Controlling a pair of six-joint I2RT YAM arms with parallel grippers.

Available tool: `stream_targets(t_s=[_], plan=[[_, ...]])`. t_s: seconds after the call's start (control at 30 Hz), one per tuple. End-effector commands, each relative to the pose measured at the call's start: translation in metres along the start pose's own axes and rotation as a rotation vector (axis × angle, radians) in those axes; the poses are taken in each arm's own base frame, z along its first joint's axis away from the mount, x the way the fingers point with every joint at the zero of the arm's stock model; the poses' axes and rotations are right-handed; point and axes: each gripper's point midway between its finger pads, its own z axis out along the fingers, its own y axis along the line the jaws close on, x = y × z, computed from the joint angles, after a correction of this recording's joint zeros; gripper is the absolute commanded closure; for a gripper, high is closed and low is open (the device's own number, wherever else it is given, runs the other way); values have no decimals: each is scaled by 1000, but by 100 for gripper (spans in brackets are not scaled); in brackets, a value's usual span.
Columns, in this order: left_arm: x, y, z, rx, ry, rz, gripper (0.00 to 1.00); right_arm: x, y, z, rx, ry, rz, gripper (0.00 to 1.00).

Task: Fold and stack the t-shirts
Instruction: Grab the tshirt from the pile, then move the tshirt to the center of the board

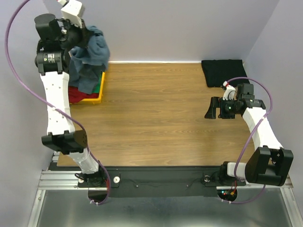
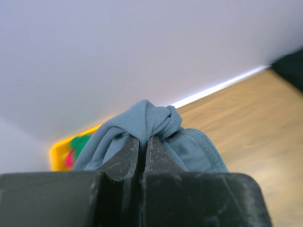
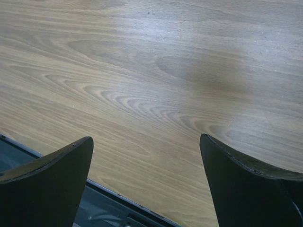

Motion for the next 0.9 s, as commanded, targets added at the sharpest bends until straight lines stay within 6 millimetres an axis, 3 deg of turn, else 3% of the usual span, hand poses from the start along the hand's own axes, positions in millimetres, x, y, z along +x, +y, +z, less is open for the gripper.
stream_targets(t_s=[0.0,0.03,0.1,0.23,0.37,0.47,0.53,0.6,0.63,0.67,0.77,0.8,0.83,0.87], plan=[[-18,-98,-11,328,-46,-58,100,-18,7,-14,-2,-73,-37,0],[-25,-104,-19,352,-65,-58,100,-19,7,-15,-1,-77,-40,0],[-33,-149,-30,521,-84,-85,100,-20,7,-17,2,-82,-43,0],[-54,-186,-58,700,-155,-77,100,-22,7,-17,4,-87,-47,0],[-80,-206,-88,846,-233,-72,100,-23,7,-16,-4,-81,-48,0],[-71,-217,-96,951,-216,-82,100,-23,6,-13,-10,-72,-49,0],[-30,-218,-86,982,-131,-144,100,-22,8,-11,-28,-66,-49,0],[13,-207,-62,889,-81,-122,97,-20,9,-8,-43,-57,-51,0],[57,-203,-46,840,11,-156,79,-20,9,-8,-45,-55,-53,0],[93,-199,-37,805,90,-152,73,-20,8,-6,-48,-49,-59,0],[201,-170,-9,627,361,-202,65,-22,1,-5,-22,-42,-85,0],[226,-140,-6,541,401,-211,52,-21,-1,-3,-21,-35,-90,0],[254,-123,-2,489,446,-244,40,-20,-2,-2,-20,-26,-100,0],[265,-108,-2,450,460,-259,39,-20,-5,-1,-11,-22,-124,0]])
